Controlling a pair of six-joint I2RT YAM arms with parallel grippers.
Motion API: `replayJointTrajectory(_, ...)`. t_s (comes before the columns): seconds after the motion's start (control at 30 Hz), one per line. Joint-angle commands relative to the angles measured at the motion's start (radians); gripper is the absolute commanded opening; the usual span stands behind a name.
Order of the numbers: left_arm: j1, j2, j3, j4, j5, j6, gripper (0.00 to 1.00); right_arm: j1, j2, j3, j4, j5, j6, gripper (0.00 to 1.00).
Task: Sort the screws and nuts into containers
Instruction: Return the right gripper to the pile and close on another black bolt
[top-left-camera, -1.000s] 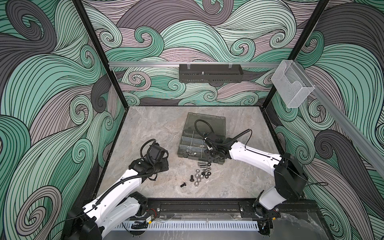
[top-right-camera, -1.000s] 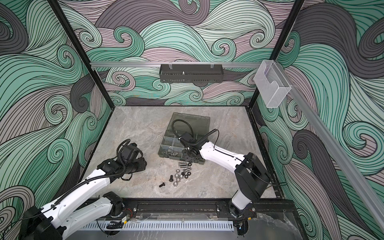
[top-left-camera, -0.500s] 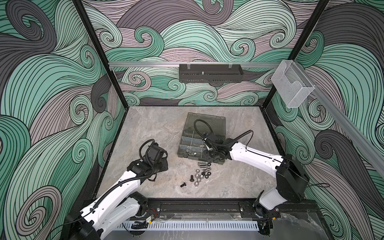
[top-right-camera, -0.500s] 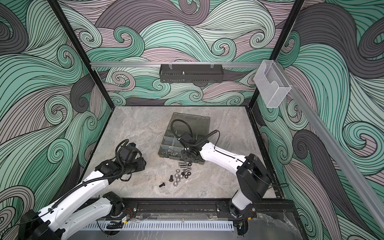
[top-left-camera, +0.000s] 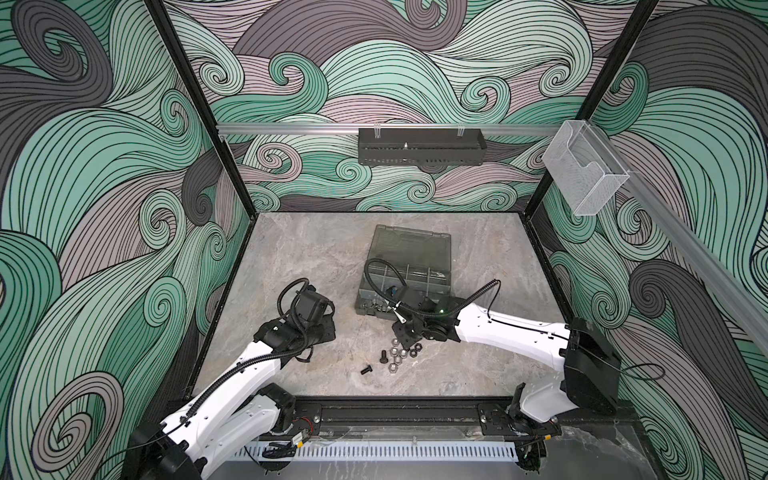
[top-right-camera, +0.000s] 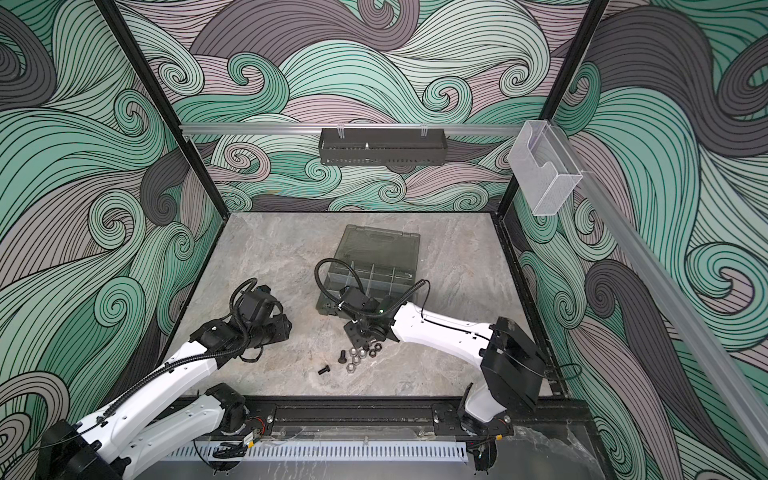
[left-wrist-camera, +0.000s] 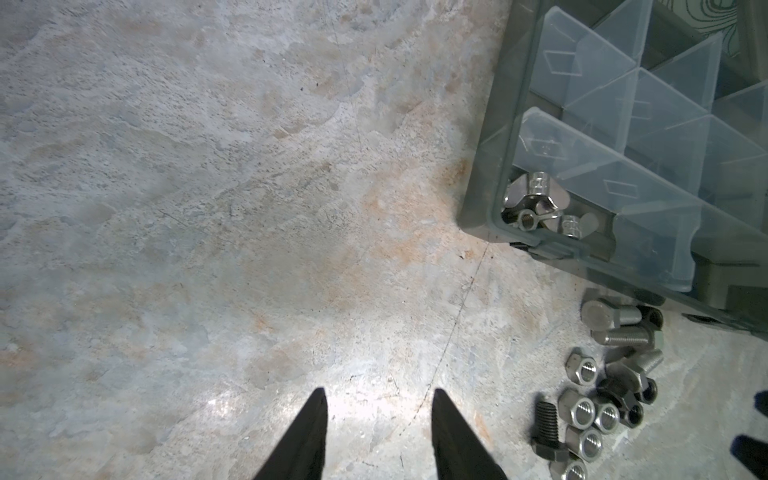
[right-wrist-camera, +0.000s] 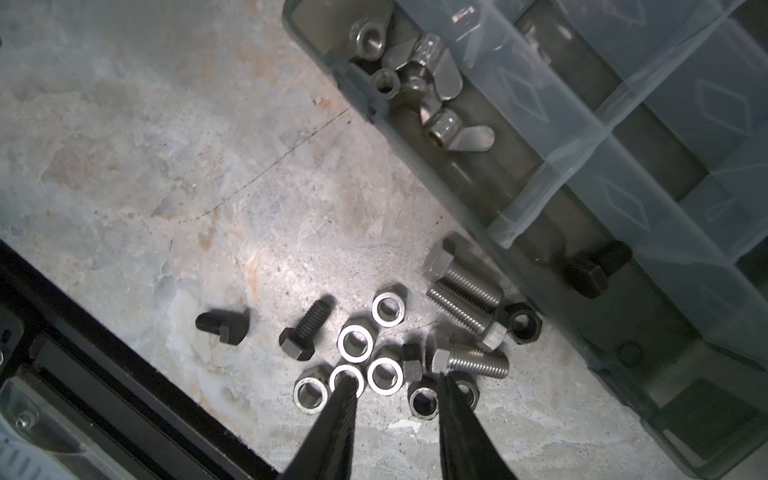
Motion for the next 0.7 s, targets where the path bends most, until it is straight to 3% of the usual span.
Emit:
replayJointTrajectory(0.0,0.011,0.000,0.015,-0.030,-0.018,-0.013,0.45,0.028,-0.017,-0.039,0.014,-0.023,0.027,0.35)
replayJointTrajectory(0.3,0.017,-0.018,0.000,-0.023,-0.015,-0.029,0.45,0.108,0.028,-0.040,0.059,-0.057,0.100,0.34)
replayJointTrajectory(0.67,0.021,-0.053,-0.018,-0.032,-0.013,-0.033,0.45,0.117,0.216,0.115,0.006,-0.022,0.136,0.33)
